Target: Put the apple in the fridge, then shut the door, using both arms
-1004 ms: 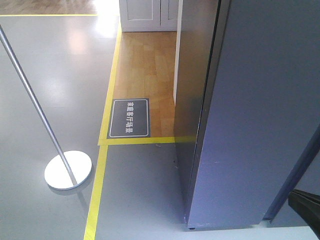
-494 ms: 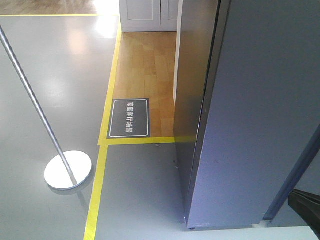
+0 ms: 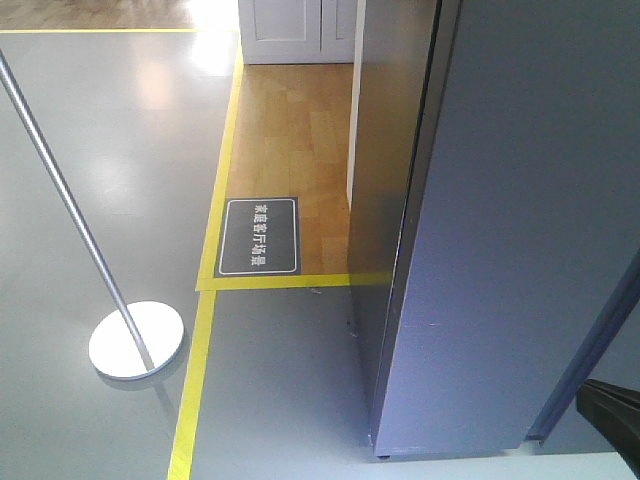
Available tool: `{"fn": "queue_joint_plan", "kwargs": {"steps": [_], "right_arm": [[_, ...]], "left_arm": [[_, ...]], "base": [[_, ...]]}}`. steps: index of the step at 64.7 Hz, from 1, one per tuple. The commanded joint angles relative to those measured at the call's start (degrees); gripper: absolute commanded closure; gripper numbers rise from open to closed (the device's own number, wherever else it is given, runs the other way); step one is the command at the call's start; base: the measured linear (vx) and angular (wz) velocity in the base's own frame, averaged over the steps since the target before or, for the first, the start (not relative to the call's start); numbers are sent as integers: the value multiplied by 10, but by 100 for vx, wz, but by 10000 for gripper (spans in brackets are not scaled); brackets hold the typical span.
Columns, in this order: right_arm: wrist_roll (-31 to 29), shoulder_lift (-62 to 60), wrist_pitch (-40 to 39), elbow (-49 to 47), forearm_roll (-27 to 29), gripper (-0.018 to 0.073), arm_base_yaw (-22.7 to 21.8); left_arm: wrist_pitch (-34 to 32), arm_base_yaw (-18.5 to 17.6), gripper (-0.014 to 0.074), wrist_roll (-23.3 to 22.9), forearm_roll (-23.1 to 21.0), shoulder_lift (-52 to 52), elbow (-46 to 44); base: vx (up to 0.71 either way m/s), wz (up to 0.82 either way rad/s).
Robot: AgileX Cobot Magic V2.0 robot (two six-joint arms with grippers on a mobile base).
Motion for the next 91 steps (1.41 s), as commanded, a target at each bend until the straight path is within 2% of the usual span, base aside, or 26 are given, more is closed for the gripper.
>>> {"fn": "queue_joint_plan", "kwargs": {"steps": [1, 27, 34, 40, 51, 69, 76, 81, 91], "right_arm": [[-5, 4, -25, -16, 19, 565, -1], [-6, 4, -27, -16, 16, 565, 0], [7, 4, -45, -14, -3, 565, 4], [40, -4, -102, 13, -34, 564, 35], [167, -46, -229, 95, -128, 562, 86], [502, -168, -294, 209, -370, 562, 84], [589, -212, -326, 249, -450, 562, 84], [620, -233, -330, 261, -478, 562, 84], [613, -231, -351, 260, -497, 562, 77]], "left_arm": [[-42, -1, 602, -4, -1, -9, -9], [-42, -1, 602, -4, -1, -9, -9], [-42, -1, 602, -4, -1, -9, -9], [-42, -1, 602, -4, -1, -9, -9], [-42, -1, 602, -4, -1, -9, -9], [-42, -1, 602, -4, -1, -9, -9], [-42, -1, 602, -4, -1, -9, -9], [-42, -1, 602, -4, -1, -9, -9], [-42, -1, 602, -4, -1, -9, -9]], "base": [[0, 0], [0, 0], [0, 0], [0, 0], [0, 0], [0, 0], [0, 0], [0, 0], [0, 0]]}}
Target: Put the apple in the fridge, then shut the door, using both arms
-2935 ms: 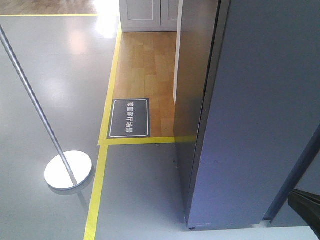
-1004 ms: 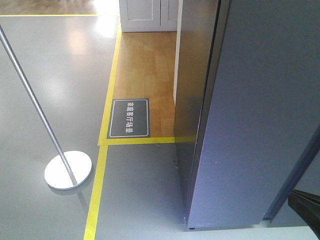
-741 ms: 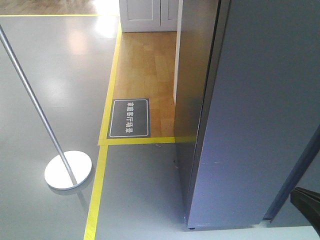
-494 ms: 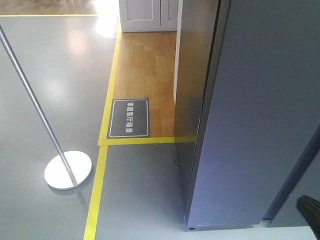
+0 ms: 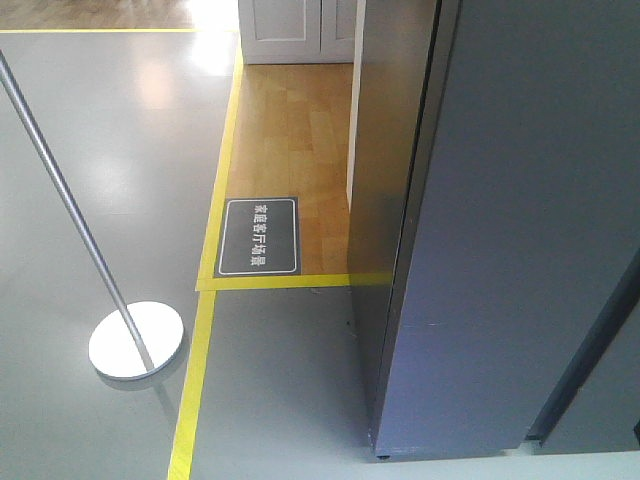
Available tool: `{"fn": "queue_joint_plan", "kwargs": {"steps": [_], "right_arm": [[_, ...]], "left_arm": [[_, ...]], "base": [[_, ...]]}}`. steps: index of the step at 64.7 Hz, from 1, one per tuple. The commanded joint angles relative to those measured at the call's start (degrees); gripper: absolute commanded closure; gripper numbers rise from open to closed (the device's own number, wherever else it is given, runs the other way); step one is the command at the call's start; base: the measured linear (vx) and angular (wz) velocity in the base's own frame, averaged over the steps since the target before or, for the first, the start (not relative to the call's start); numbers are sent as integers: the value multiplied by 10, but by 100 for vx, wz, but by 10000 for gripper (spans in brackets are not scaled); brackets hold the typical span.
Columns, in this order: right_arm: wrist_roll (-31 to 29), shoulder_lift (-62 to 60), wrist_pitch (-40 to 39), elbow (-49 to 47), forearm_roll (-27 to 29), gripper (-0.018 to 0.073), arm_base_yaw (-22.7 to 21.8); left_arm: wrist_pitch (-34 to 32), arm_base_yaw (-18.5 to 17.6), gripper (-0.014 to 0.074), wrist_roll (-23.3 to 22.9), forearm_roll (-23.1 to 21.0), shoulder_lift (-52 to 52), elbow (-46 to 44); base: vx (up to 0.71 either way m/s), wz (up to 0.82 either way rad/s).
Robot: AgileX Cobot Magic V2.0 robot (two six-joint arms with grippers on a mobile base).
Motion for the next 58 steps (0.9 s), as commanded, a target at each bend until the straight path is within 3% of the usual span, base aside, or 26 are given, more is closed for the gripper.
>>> {"fn": "queue_joint_plan", "kwargs": {"steps": [1, 14, 58], "right_arm": [[4, -7, -61, -2, -20, 562, -11], [6, -9, -115, -1, -14, 562, -80], [6, -8, -123, -1, -15, 562, -80]], "left_arm": [[-42, -1, 602, -4, -1, -9, -9], [-42, -1, 602, -4, -1, -9, -9], [-42, -1, 602, -4, -1, -9, -9]], "base": [[0, 0], [0, 0], [0, 0]]}}
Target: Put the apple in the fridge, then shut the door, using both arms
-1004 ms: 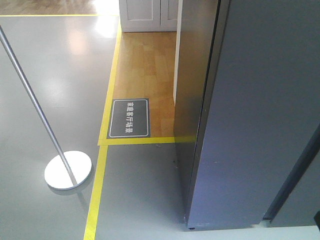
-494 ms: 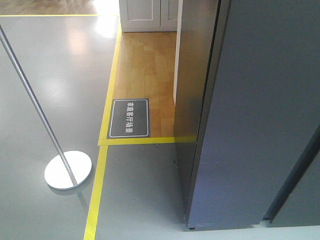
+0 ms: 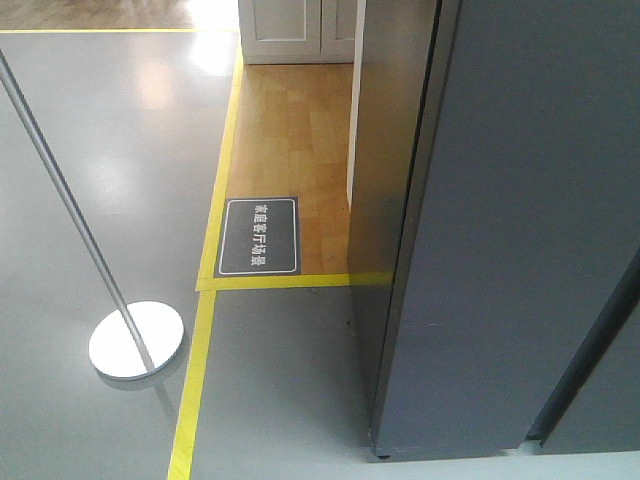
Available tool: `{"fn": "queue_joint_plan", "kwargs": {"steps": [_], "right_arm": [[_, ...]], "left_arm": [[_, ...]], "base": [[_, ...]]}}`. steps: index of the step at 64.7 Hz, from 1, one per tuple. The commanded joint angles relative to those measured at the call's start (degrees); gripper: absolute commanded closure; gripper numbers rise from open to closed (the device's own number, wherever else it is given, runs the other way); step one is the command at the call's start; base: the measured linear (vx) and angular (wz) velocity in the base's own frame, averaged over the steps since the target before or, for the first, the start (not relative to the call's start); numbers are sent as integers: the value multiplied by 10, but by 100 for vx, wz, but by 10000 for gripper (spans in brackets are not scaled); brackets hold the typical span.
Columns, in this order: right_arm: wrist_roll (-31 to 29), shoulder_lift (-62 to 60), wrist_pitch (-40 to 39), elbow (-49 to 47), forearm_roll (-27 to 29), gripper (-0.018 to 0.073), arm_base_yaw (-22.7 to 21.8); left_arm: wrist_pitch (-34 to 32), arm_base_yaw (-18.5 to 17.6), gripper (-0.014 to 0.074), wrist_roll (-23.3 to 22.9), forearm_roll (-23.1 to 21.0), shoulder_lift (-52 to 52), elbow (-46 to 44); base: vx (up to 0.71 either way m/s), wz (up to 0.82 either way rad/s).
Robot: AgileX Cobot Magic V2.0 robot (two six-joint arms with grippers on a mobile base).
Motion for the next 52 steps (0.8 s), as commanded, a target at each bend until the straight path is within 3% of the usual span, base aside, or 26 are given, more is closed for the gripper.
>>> {"fn": "queue_joint_plan", "kwargs": {"steps": [1, 52], "right_arm": [[-3, -7, -46, -1, -6, 562, -4], [-3, -7, -41, -1, -6, 562, -4]], "left_arm": [[-42, -1, 602, -4, -1, -9, -9], [-42, -1, 602, -4, -1, -9, -9]], "base": [[0, 0], [0, 0]]}}
